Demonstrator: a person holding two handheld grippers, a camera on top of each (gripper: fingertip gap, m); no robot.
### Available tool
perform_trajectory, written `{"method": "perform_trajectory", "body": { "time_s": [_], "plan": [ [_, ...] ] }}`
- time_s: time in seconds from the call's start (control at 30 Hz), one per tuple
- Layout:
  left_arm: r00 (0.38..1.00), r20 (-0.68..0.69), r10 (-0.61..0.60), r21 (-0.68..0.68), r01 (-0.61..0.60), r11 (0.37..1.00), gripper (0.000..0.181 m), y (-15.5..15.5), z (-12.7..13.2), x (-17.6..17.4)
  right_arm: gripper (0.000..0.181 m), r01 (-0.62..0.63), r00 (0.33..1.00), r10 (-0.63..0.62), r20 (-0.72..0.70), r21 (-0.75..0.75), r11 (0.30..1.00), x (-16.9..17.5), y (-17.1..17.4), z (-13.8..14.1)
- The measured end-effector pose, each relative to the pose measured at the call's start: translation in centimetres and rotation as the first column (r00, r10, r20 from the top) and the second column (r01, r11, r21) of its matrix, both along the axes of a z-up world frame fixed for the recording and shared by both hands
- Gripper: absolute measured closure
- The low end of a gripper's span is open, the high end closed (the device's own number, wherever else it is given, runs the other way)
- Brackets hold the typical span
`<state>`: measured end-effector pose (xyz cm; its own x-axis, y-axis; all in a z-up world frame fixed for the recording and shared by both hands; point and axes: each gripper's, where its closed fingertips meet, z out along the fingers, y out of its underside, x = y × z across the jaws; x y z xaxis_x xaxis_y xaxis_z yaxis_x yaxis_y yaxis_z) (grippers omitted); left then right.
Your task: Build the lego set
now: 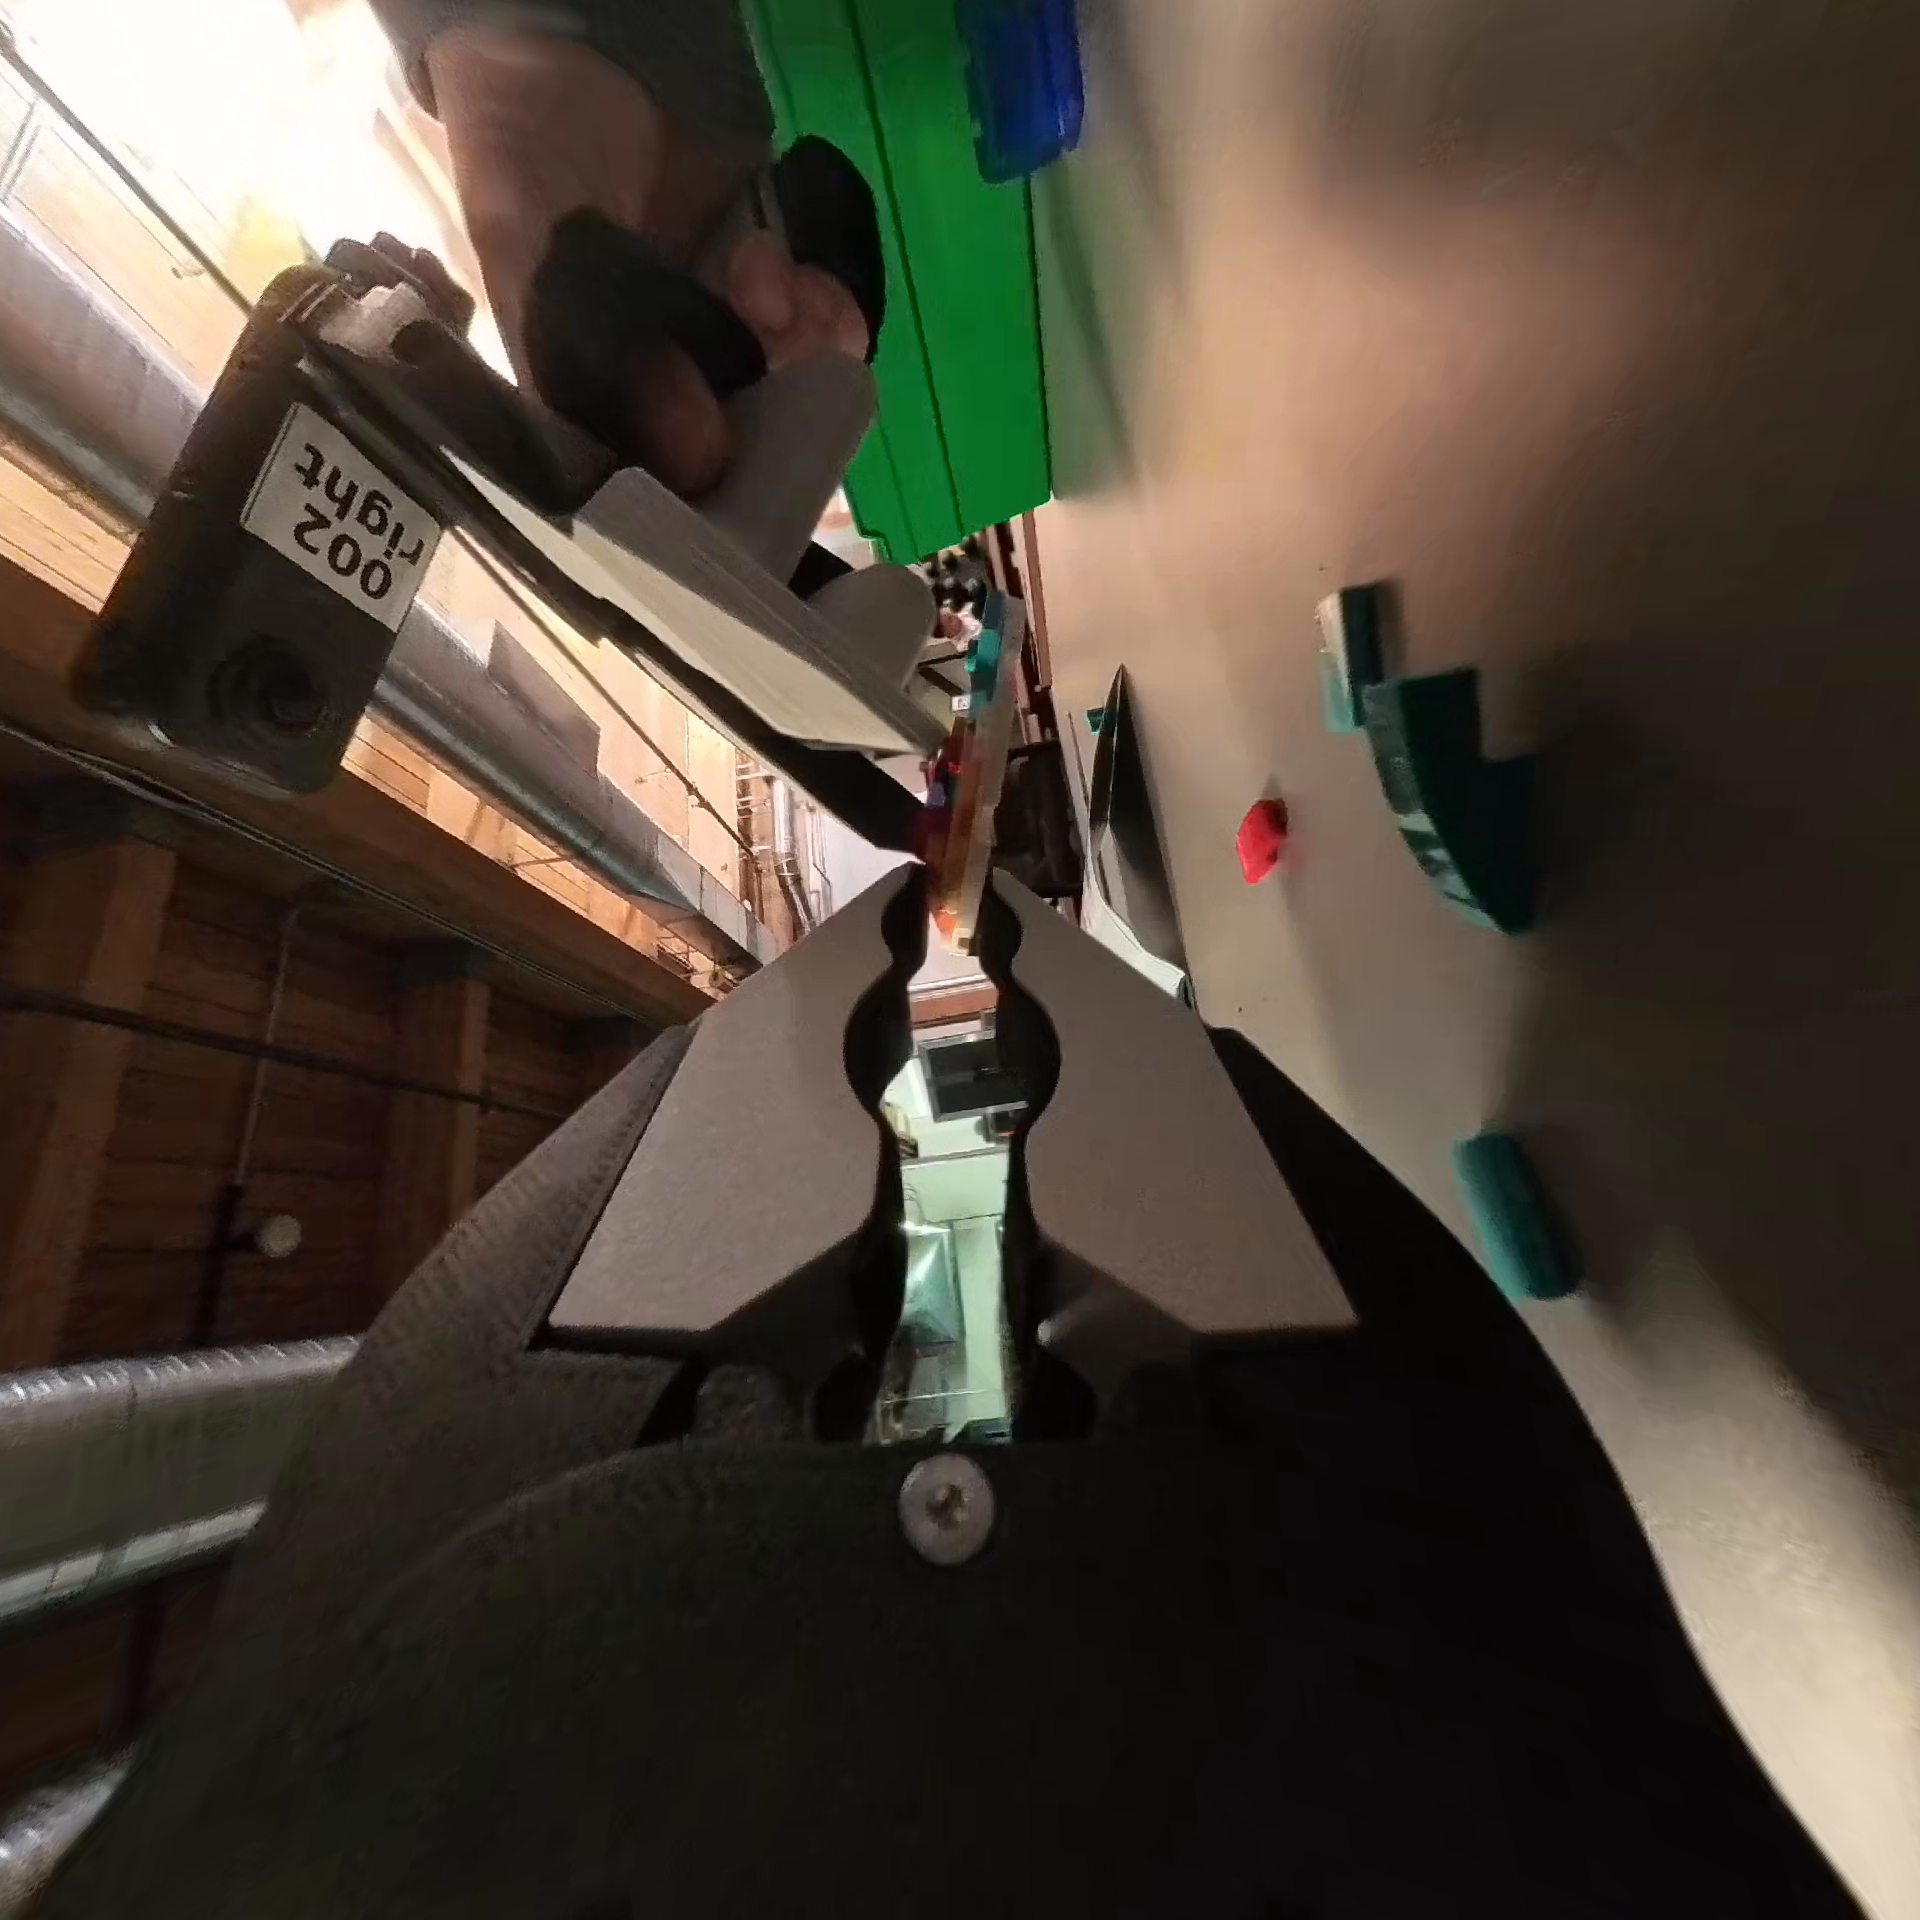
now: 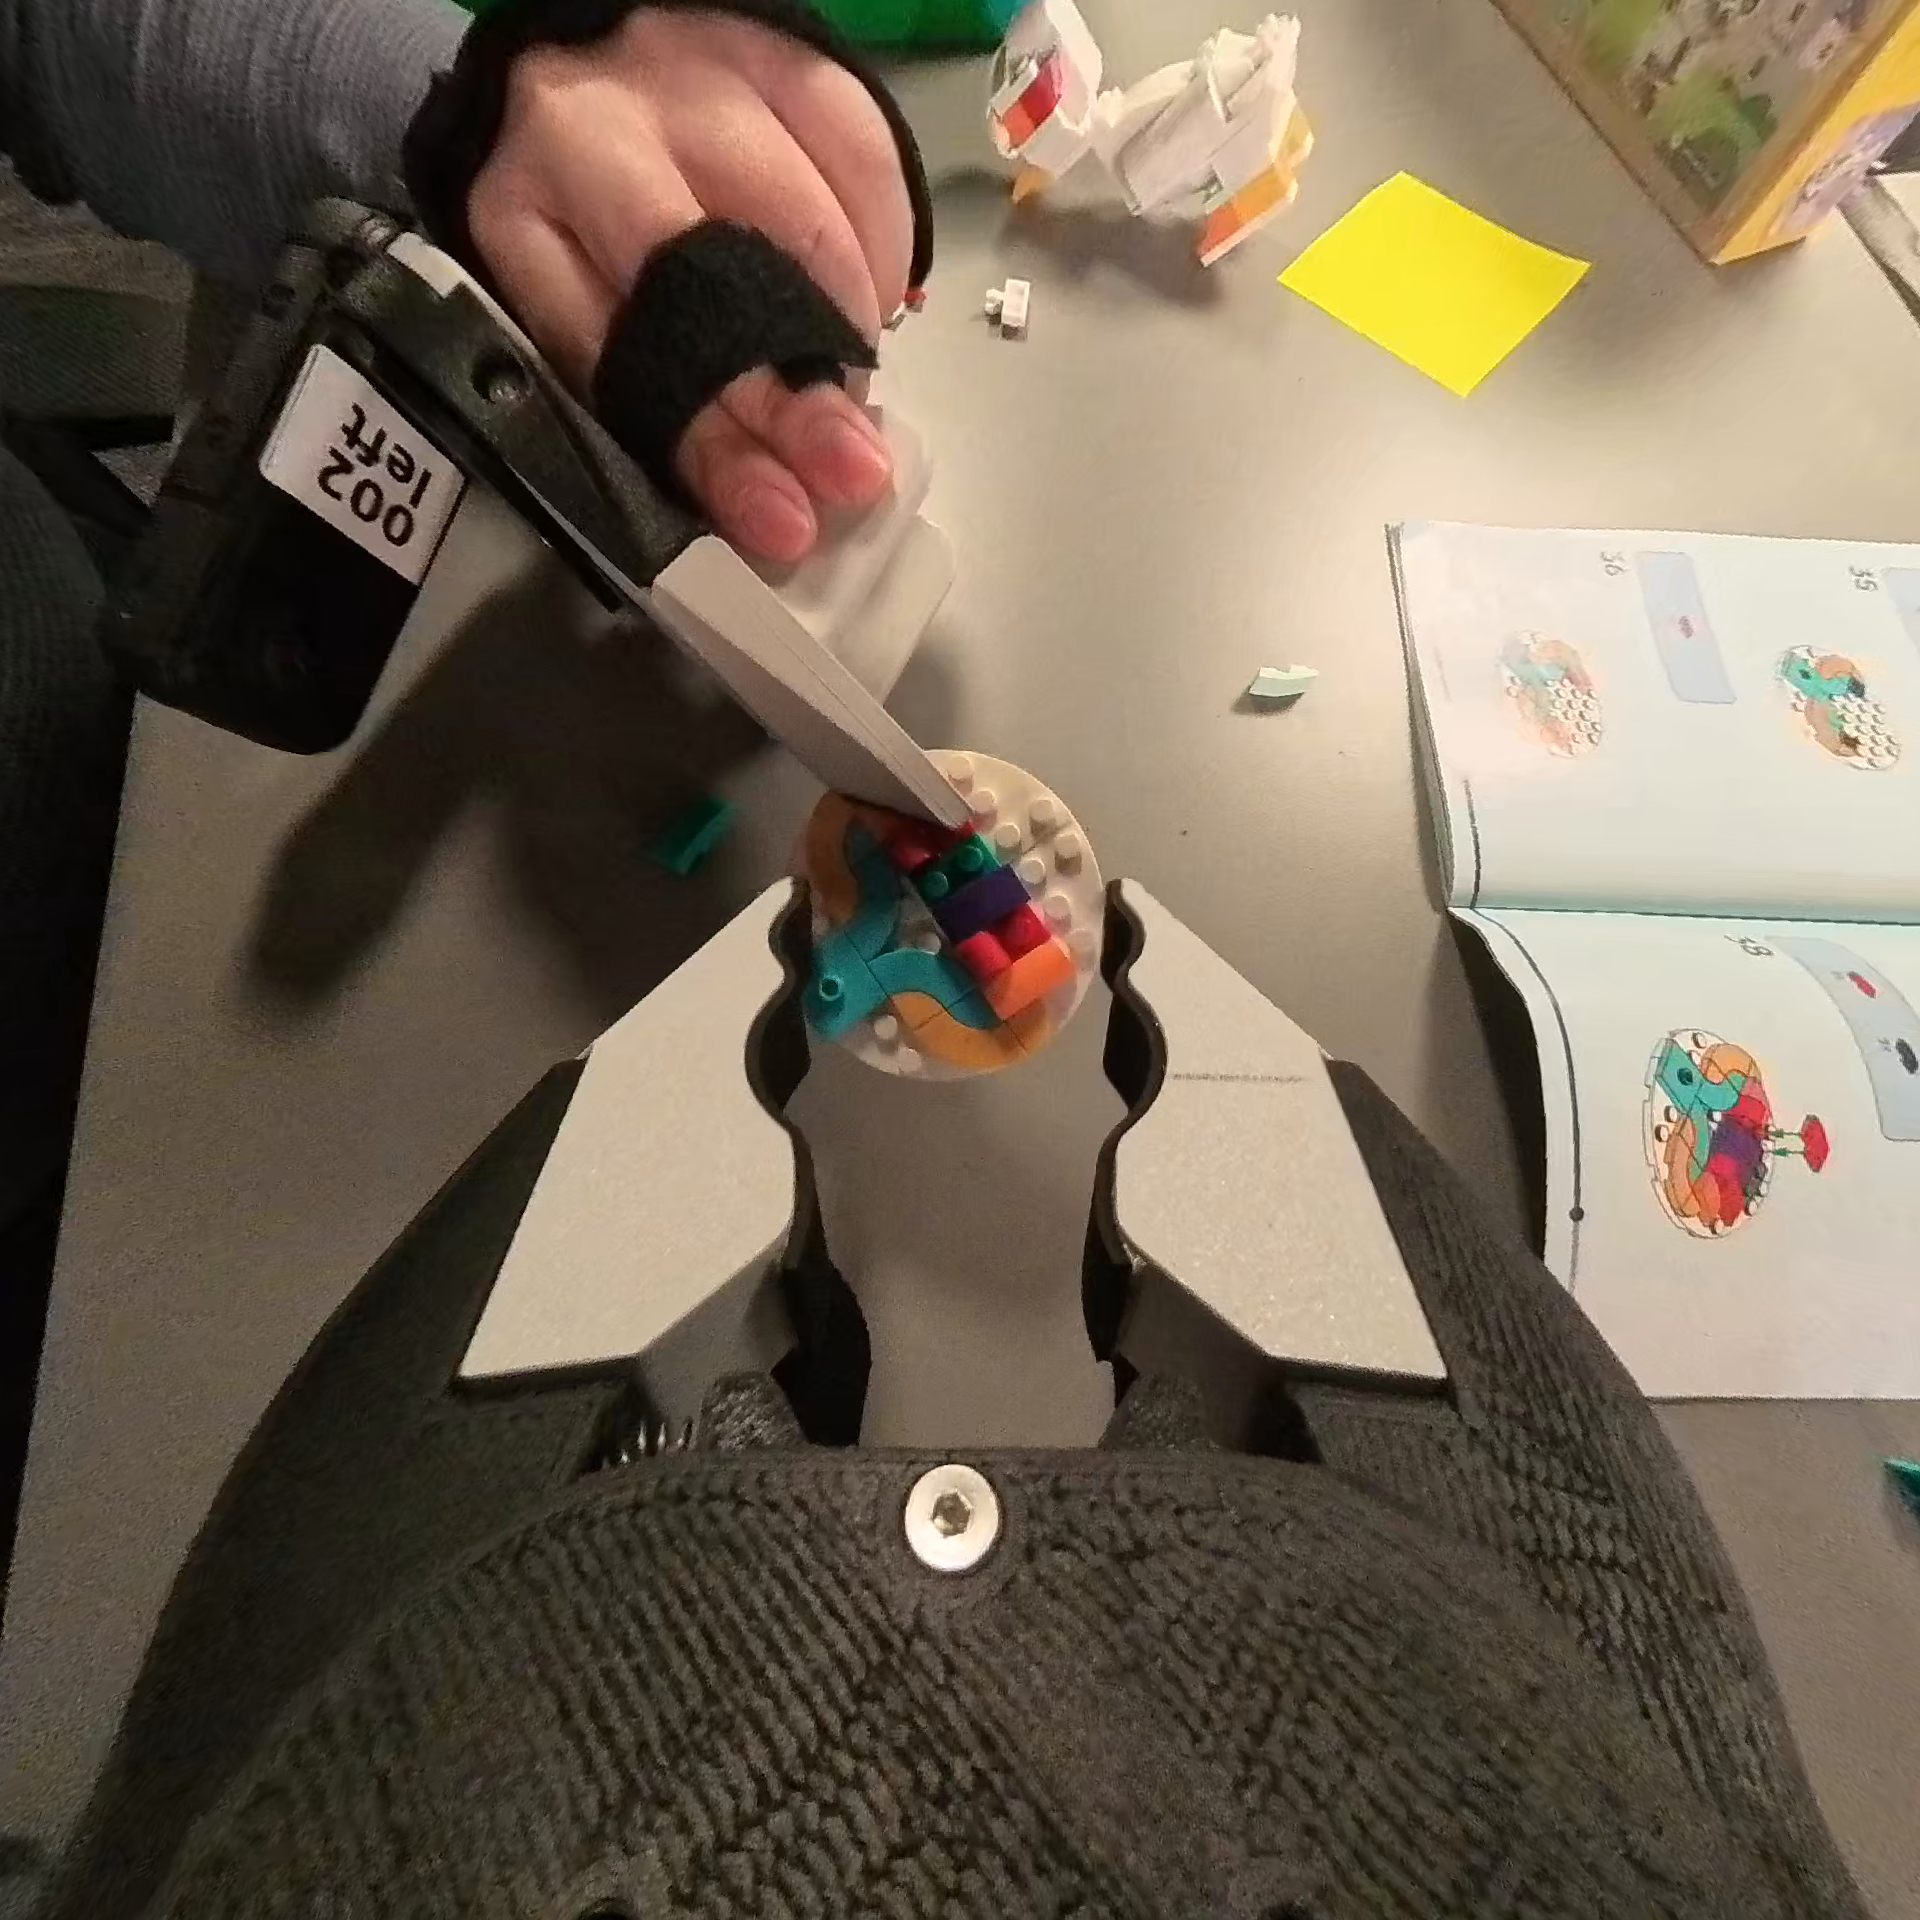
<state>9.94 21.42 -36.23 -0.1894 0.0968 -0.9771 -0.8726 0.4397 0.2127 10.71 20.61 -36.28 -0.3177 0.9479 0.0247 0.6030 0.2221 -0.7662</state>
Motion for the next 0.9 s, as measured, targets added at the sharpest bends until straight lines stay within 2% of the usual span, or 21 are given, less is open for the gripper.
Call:
{"method": "perform_trajectory", "body": {
  "time_s": [0.17, 0.33, 0.4, 0.53, 0.73, 0.9],
  "plan": [
    [0.999, 0.043, 0.012, -0.005, -0.012, 1.000, 0.174, 0.2, 0.3, -0.4, 0.117, 0.006, 0.999, -0.004, -0.041, 0.055, 0.998, 0.0, 0.1, 0.5],
    [0.995, 0.101, 0.015, -0.022, -0.013, 1.000, 0.174, 0.2, 0.6, -1.2, 0.110, 0.023, 0.982, 0.005, -0.188, 0.146, 0.989, 0.4, 0.7, 2.3],
    [0.991, 0.131, 0.017, -0.033, -0.013, 0.999, 0.174, 0.3, 0.8, -1.7, 0.101, 0.039, 0.968, 0.013, -0.251, 0.201, 0.979, 0.4, 1.1, 2.7],
    [0.983, 0.182, 0.020, -0.047, -0.012, 0.999, 0.174, 0.3, 1.2, -2.6, 0.094, 0.054, 0.927, 0.083, -0.365, 0.350, 0.935, -0.1, 1.3, 2.8],
    [0.974, 0.227, 0.025, -0.086, -0.006, 0.996, 0.174, 0.5, 1.0, -3.2, 0.092, 0.056, 0.876, 0.168, -0.452, 0.441, 0.896, -1.8, -0.5, 2.3],
    [0.964, 0.263, 0.025, -0.120, 0.007, 0.993, 0.174, 0.4, 0.9, -3.2, 0.091, 0.116, 0.874, 0.202, -0.441, 0.594, 0.796, -2.2, -0.1, 2.0]
  ]
}}
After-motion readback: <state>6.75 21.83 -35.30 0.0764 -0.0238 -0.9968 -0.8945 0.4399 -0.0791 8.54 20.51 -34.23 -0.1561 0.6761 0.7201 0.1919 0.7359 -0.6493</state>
